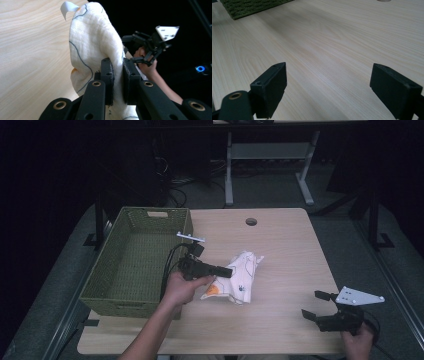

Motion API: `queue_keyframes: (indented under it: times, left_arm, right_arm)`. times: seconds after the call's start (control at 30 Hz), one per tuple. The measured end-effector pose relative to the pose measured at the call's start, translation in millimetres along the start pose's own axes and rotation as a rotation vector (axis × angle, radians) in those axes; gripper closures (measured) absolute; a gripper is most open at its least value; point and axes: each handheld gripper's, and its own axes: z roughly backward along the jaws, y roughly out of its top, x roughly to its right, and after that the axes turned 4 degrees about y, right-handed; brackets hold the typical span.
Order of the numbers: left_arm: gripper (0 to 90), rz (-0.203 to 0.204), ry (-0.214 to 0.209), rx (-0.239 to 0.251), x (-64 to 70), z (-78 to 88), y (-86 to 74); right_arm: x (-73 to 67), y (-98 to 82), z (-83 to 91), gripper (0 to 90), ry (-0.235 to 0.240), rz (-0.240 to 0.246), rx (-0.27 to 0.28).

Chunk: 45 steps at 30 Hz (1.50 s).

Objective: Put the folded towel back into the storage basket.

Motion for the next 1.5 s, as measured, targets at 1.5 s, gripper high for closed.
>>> queue_keyframes:
  times: [1.5]
  left_arm:
    - [81.3,0.028,0.027,0.097,-13.0,115.8,-2.0]
  right_arm:
    - [-1.5,0.0,-4.5,13.5,-0.020,-0.004,-0.032]
